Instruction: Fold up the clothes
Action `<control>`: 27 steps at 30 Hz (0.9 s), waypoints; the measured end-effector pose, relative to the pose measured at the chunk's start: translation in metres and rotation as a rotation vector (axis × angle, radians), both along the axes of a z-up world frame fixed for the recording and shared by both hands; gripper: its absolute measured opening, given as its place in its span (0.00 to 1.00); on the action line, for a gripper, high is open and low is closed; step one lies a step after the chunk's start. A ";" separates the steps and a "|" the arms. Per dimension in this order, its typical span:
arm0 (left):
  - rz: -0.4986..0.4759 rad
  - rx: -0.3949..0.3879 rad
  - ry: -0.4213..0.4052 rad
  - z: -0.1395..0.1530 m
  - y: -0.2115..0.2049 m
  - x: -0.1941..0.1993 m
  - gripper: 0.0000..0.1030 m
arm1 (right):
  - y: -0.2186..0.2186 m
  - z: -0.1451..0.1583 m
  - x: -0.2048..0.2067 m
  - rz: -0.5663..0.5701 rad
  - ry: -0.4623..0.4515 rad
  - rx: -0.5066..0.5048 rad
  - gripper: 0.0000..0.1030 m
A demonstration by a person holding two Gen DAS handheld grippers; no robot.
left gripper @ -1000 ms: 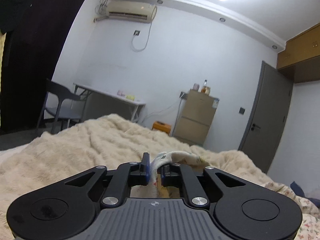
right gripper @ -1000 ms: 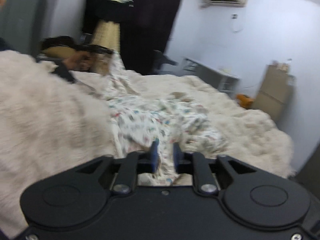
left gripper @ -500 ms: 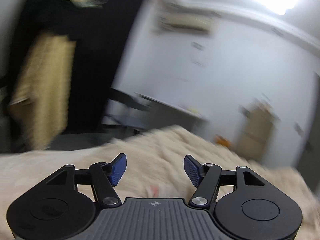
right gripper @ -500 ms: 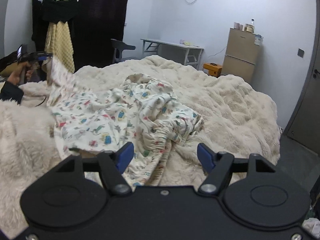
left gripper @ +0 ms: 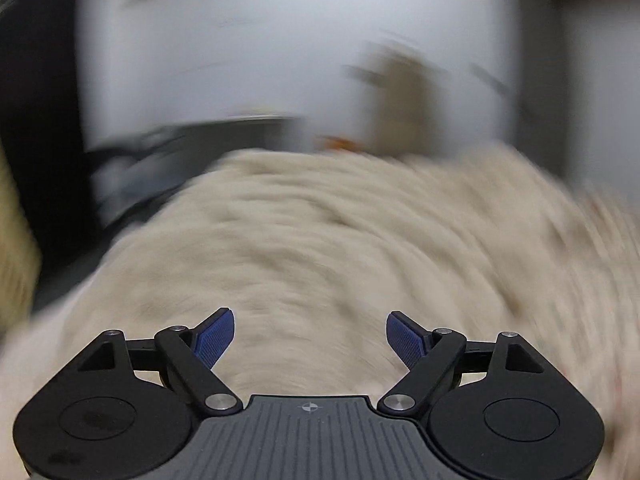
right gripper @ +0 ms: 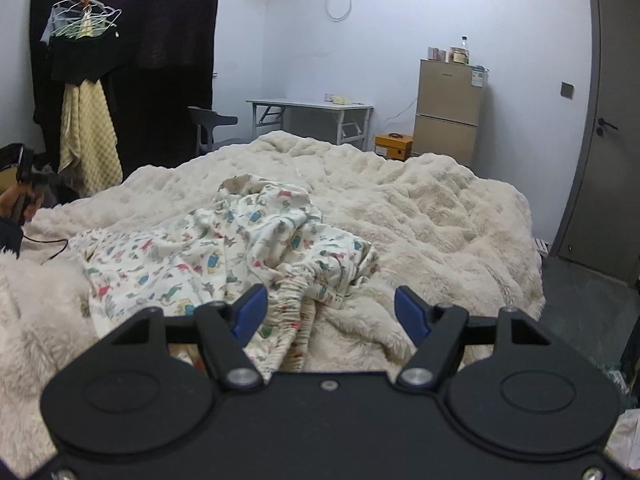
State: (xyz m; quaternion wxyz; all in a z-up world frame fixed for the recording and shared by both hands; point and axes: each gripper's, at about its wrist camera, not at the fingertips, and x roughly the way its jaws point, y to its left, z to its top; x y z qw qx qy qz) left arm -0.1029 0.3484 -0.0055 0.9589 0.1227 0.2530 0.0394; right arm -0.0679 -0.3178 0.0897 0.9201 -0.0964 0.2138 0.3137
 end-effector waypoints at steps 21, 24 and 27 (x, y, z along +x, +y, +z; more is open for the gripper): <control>-0.315 0.110 0.252 -0.008 -0.027 -0.035 0.01 | 0.019 0.003 -0.006 0.049 -0.025 -0.045 0.67; -0.227 0.185 0.225 0.034 -0.010 -0.080 0.01 | 0.018 0.005 -0.005 0.052 -0.030 -0.032 0.67; -0.150 0.253 0.312 0.059 0.010 -0.110 0.09 | 0.018 0.006 -0.005 0.062 -0.038 -0.034 0.67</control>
